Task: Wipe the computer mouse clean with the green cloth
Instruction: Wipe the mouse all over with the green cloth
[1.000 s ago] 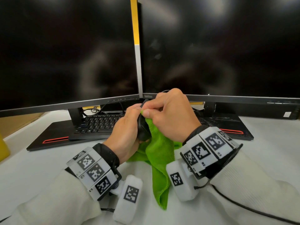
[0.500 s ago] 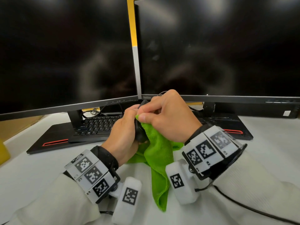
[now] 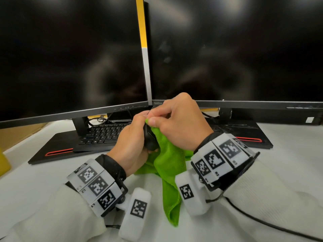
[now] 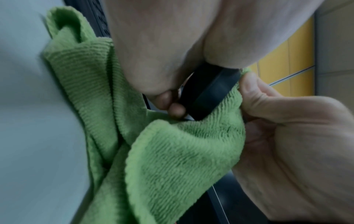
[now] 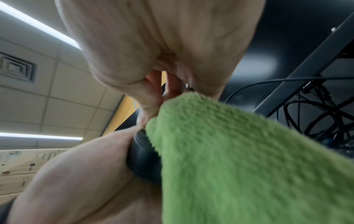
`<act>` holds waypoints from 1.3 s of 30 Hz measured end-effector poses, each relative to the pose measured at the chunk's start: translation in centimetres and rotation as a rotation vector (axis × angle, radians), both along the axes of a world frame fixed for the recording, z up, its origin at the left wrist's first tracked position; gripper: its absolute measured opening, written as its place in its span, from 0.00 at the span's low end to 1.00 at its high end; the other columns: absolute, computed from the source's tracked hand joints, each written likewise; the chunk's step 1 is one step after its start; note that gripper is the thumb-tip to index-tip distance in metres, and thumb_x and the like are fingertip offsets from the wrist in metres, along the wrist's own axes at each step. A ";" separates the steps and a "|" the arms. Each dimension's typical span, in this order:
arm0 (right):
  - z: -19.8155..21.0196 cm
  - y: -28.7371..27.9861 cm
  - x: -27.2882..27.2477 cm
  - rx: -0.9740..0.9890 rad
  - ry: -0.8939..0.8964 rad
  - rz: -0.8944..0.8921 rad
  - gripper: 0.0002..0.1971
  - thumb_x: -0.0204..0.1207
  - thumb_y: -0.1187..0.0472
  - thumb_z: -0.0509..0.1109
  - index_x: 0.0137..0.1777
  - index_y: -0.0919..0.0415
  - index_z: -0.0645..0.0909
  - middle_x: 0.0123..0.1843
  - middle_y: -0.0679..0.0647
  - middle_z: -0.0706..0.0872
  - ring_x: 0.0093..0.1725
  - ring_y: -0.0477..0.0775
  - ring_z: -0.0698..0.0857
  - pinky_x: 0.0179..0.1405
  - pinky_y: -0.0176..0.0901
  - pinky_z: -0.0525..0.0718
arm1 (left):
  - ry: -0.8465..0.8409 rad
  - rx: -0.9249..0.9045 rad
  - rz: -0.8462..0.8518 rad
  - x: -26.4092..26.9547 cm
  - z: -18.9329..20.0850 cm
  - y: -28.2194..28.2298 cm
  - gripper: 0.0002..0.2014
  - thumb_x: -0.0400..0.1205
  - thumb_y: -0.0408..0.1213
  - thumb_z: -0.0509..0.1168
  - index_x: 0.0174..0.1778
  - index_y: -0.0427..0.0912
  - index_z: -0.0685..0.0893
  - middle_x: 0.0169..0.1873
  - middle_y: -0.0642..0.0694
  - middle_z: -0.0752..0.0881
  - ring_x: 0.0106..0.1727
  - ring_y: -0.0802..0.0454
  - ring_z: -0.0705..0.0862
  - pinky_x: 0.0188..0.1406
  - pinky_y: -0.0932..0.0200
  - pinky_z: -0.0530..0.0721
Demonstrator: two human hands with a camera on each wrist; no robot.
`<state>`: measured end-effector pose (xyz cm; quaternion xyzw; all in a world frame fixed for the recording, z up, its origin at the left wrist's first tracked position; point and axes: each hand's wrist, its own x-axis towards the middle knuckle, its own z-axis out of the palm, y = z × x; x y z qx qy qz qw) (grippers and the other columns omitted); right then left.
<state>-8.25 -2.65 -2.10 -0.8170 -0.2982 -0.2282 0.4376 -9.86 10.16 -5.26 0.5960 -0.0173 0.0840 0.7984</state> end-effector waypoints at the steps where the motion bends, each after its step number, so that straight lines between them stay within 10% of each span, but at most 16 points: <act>1: 0.0 -0.1 0.1 0.018 -0.002 -0.017 0.08 0.75 0.63 0.80 0.46 0.48 0.97 0.29 0.32 0.84 0.35 0.24 0.83 0.38 0.15 0.75 | -0.005 0.011 -0.010 0.0 -0.1 -0.1 0.16 0.91 0.40 0.56 0.56 0.48 0.91 0.38 0.38 0.91 0.35 0.46 0.87 0.35 0.53 0.77; 5: -0.2 -0.4 -0.2 -0.028 0.022 0.031 0.07 0.75 0.63 0.81 0.44 0.49 0.97 0.25 0.31 0.82 0.34 0.26 0.83 0.36 0.19 0.75 | -0.005 0.008 -0.019 0.1 -0.1 0.0 0.17 0.91 0.38 0.55 0.67 0.46 0.88 0.54 0.34 0.94 0.50 0.41 0.93 0.49 0.44 0.88; 9: -0.2 -0.3 0.4 -0.002 0.019 -0.006 0.07 0.74 0.62 0.81 0.45 0.49 0.97 0.30 0.34 0.85 0.35 0.27 0.84 0.37 0.17 0.75 | -0.003 0.021 -0.021 -0.1 0.0 -0.2 0.17 0.92 0.39 0.54 0.65 0.46 0.89 0.40 0.36 0.89 0.33 0.47 0.87 0.28 0.55 0.78; 14: -0.3 -0.4 0.0 -0.048 0.039 0.041 0.06 0.72 0.63 0.81 0.43 0.50 0.97 0.28 0.39 0.86 0.33 0.31 0.84 0.38 0.22 0.75 | 0.009 0.001 -0.001 0.1 0.0 -0.2 0.19 0.91 0.39 0.56 0.51 0.51 0.95 0.49 0.36 0.95 0.49 0.39 0.90 0.49 0.43 0.81; 17: -0.4 -0.2 0.3 -0.027 0.032 0.011 0.07 0.72 0.63 0.81 0.41 0.50 0.97 0.28 0.39 0.86 0.34 0.33 0.84 0.39 0.22 0.75 | 0.016 -0.020 0.018 0.0 0.3 -0.3 0.24 0.91 0.42 0.58 0.36 0.52 0.96 0.34 0.42 0.91 0.36 0.45 0.86 0.35 0.53 0.77; 20: -0.4 -0.5 0.6 -0.002 0.025 -0.027 0.06 0.73 0.63 0.80 0.40 0.51 0.96 0.29 0.40 0.84 0.34 0.35 0.82 0.39 0.22 0.72 | 0.019 0.010 0.046 0.1 0.2 -0.3 0.17 0.91 0.45 0.59 0.48 0.47 0.93 0.28 0.44 0.85 0.27 0.49 0.80 0.23 0.58 0.72; 28: -0.5 0.2 0.3 0.012 0.021 -0.010 0.05 0.73 0.65 0.81 0.40 0.54 0.97 0.28 0.42 0.86 0.33 0.32 0.83 0.37 0.21 0.75 | 0.046 -0.053 0.068 0.3 0.4 0.0 0.16 0.87 0.44 0.62 0.39 0.44 0.91 0.35 0.38 0.78 0.27 0.47 0.77 0.20 0.60 0.70; 32: -0.6 0.1 -0.7 -0.095 0.047 0.082 0.07 0.73 0.65 0.80 0.40 0.52 0.97 0.30 0.44 0.88 0.34 0.34 0.84 0.39 0.24 0.75 | 0.052 -0.068 0.047 0.1 0.5 0.2 0.16 0.88 0.44 0.63 0.44 0.42 0.95 0.43 0.35 0.92 0.40 0.41 0.90 0.36 0.52 0.83; 39: -0.5 -0.2 0.0 0.011 0.005 -0.006 0.06 0.73 0.65 0.80 0.40 0.53 0.97 0.28 0.41 0.86 0.32 0.32 0.83 0.37 0.21 0.75 | 0.050 -0.021 0.046 0.2 0.1 -0.2 0.20 0.90 0.44 0.60 0.38 0.48 0.94 0.34 0.41 0.88 0.29 0.48 0.84 0.27 0.57 0.75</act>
